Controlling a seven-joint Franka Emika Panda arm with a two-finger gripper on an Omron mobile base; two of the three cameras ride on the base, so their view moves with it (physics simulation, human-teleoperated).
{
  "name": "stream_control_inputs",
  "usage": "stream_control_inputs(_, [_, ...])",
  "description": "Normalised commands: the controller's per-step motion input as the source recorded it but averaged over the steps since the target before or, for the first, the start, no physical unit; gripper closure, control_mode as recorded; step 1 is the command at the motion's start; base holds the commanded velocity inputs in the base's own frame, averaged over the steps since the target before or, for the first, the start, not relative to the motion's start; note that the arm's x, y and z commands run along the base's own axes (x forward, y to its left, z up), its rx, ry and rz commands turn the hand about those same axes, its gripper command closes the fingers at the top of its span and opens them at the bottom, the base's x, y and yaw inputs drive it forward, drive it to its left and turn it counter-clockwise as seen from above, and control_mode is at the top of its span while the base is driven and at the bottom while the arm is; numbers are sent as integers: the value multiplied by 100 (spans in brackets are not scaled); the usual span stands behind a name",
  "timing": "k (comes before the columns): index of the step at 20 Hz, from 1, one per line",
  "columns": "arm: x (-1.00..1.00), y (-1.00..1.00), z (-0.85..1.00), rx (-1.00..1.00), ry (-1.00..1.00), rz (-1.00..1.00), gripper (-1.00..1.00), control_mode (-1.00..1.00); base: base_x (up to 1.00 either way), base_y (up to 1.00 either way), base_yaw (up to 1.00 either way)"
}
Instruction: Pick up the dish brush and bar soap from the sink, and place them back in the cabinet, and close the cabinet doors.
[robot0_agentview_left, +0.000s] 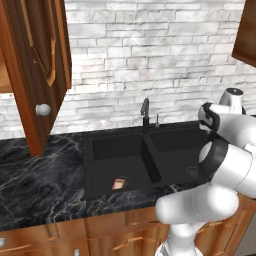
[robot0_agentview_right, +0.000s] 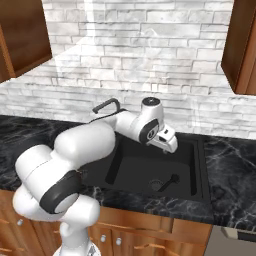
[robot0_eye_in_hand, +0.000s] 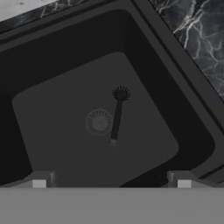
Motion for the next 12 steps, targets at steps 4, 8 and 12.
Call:
stream_control_inputs(4, [28,-20,-26,0,0,0,-100,-100,0,0,0])
stream_control_inputs(8, [26,-16,-31,0,0,0,-100,-100,0,0,0])
stream_control_inputs(12, [22,-17,-36,0,0,0,-100,-100,0,0,0])
